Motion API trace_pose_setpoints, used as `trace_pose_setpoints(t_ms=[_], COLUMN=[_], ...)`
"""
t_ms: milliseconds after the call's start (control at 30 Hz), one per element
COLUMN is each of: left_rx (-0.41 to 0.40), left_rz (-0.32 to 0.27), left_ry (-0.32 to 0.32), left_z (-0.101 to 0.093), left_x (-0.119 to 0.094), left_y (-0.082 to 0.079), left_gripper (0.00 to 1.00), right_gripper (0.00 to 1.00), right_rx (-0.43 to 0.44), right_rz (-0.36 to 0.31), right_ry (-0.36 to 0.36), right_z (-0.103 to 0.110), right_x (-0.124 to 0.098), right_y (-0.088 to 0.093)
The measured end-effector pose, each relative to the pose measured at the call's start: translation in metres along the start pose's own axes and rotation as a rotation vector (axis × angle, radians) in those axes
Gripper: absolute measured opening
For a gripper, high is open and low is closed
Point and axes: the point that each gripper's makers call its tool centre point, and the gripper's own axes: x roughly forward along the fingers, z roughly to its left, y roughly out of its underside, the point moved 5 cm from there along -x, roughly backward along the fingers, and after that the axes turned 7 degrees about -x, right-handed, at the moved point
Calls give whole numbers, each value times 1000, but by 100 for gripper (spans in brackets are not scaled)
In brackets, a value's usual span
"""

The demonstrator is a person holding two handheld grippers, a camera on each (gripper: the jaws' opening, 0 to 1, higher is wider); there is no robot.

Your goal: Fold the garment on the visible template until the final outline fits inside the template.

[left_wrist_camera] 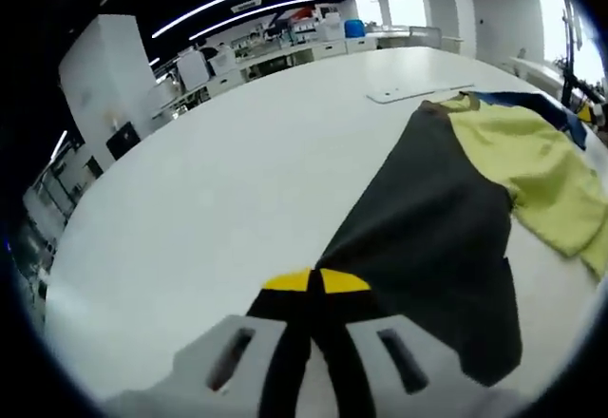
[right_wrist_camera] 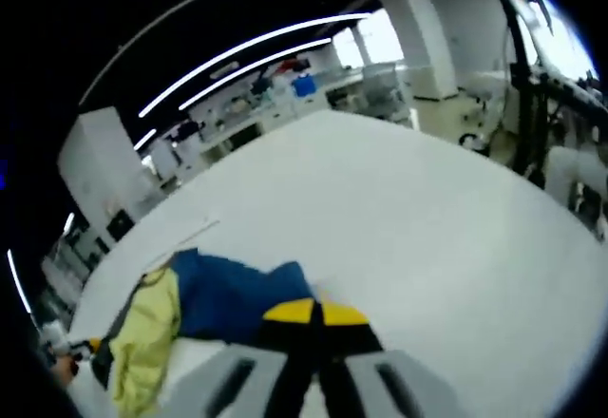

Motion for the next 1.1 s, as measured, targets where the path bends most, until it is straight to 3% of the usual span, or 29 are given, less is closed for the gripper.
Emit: trace_pose_setpoints(t_ms=[400, 567, 667, 733, 867, 967, 1100], left_rx=[148, 146, 101, 71, 5, -30, -43], left_rz=[29, 27, 1, -14, -20, -61, -88], left_ry=[-12, -10, -17, -17, -18, 13, 62], left_z=[15, 13, 14, 12, 14, 11, -3], left_x=[11, 11, 7, 1, -4, -14, -29], left_y=[-10, -9, -9, -10, -6, -10, -14], left_gripper=[0, 0, 0, 0, 4, 16, 30], right_gripper=[0, 0, 0, 0, 17, 23, 43], right_rx=[-46, -117, -228, -246, -341, -406, -470], right_rz=[13, 54, 61, 66, 74, 94, 129], right_ry=[39, 35, 45, 36, -18, -104, -138], right_z=[-11, -12, -15, -8, 2, 15, 25], right_x=[7, 11, 11, 8, 4, 0, -3], right_y=[-1, 9, 8, 9, 6, 7, 12])
